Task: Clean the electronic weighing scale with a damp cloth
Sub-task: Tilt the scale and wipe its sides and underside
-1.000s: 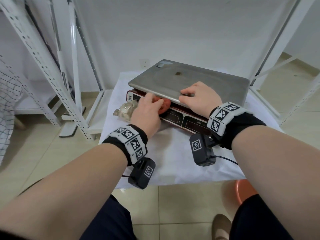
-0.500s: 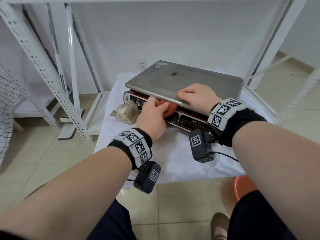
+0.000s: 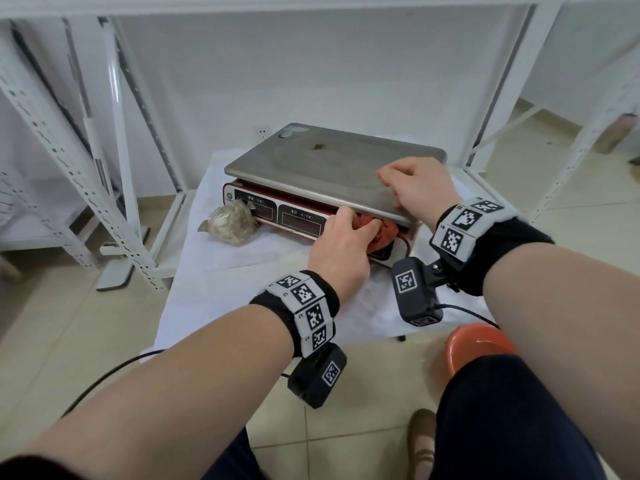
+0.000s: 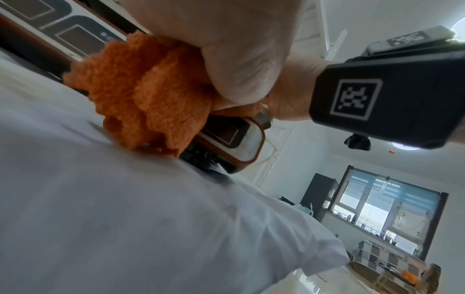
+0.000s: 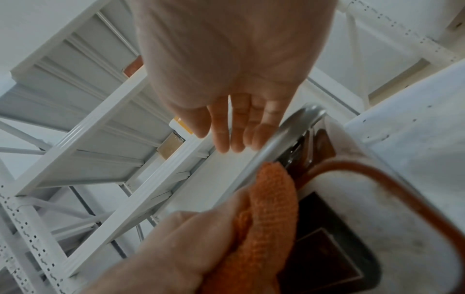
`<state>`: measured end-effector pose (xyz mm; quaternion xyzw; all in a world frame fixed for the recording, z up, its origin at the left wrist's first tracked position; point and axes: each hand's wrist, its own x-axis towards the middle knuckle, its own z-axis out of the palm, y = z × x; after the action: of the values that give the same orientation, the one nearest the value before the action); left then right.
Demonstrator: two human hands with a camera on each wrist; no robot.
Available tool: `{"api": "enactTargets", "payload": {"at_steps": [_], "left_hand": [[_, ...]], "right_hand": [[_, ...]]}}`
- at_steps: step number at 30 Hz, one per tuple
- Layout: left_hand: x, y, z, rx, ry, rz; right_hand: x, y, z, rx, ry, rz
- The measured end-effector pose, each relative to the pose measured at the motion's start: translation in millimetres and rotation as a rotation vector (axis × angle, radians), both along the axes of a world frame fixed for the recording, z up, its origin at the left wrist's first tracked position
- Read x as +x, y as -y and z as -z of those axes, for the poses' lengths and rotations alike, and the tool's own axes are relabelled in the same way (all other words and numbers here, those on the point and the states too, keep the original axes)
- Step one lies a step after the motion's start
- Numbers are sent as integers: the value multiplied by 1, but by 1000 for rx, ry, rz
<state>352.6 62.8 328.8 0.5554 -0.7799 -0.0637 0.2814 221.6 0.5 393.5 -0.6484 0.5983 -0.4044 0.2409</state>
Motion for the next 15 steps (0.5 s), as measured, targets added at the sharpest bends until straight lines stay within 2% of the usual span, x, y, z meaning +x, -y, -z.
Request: {"api": "enactTargets", "payload": {"at_steps": [7,10,13,15], "left_hand": [[-26,-11,-5,28,75,17],[-39,-18,-9,101,-28,7],[-53,-33,-5,126,133,130],[-53,-37,-5,155,166,189]], "right_hand": [[-18,-19,-2,15,-19,58],[-23,-28,-4,-5,-28,60],[-30,-36,-8,1,-32,70],[-37,-40,-9,19,-50,73]]}}
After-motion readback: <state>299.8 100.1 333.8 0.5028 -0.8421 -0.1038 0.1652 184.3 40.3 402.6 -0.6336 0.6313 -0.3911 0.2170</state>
